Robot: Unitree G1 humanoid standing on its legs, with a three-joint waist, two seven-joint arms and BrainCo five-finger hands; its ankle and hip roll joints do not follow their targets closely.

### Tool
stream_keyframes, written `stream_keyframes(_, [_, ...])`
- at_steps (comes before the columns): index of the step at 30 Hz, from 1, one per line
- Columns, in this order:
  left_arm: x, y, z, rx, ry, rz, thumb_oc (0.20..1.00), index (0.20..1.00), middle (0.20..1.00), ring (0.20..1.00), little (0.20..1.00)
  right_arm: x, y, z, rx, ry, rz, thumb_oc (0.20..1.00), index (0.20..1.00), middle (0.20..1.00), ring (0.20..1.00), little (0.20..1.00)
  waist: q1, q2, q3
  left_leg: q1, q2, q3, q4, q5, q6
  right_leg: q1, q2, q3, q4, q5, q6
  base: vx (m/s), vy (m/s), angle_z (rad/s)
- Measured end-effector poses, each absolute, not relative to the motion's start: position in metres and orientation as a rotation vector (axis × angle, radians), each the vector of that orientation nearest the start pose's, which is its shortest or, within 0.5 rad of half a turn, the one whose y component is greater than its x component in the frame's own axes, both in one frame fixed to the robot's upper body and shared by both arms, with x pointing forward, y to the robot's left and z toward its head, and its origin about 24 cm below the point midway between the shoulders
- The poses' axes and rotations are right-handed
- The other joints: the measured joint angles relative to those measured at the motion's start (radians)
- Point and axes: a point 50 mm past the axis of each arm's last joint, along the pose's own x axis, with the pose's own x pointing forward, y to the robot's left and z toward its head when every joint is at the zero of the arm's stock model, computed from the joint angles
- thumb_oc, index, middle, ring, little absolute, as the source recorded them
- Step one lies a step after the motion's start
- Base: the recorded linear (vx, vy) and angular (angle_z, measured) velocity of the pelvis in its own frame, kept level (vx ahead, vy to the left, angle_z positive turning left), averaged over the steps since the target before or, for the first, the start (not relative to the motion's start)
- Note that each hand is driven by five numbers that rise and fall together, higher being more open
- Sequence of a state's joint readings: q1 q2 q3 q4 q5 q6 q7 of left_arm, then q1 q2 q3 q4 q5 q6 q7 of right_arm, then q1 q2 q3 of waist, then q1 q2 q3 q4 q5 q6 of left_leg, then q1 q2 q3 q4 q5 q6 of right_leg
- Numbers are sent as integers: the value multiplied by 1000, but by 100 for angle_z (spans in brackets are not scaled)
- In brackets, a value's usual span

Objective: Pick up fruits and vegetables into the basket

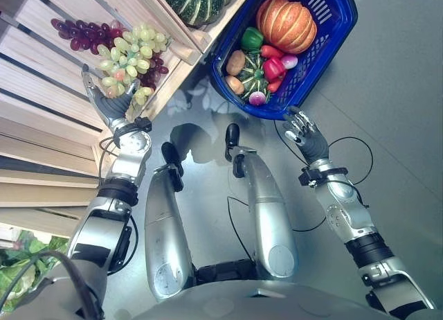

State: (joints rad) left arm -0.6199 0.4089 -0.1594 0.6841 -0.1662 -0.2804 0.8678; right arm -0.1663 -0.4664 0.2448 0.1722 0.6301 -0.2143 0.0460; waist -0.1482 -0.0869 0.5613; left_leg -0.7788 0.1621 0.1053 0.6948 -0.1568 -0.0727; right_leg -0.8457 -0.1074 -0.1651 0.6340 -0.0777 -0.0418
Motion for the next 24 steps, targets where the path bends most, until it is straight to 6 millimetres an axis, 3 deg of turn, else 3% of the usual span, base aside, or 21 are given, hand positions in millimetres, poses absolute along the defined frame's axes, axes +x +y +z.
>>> stream_keyframes(6, [350,240,116,234,-262,795,1000,1000,1000,1000,1000,283,-187,68,157,-106,210,1000,1000,1000,1000,1000,-6,-14,5,-6,7,7,2,-1,-1,-12,3,7,6,0,0,3,-5,-3])
stream_keyframes(24, [360,282,127,482,-26,930,1000,1000,1000,1000,1000,294,-191,86,134,-146,206,1000,1000,1000,1000,1000,-29,-17,5,-38,15,10,17,-7,-7,-48,13,16,14,0,0,1,5,-1])
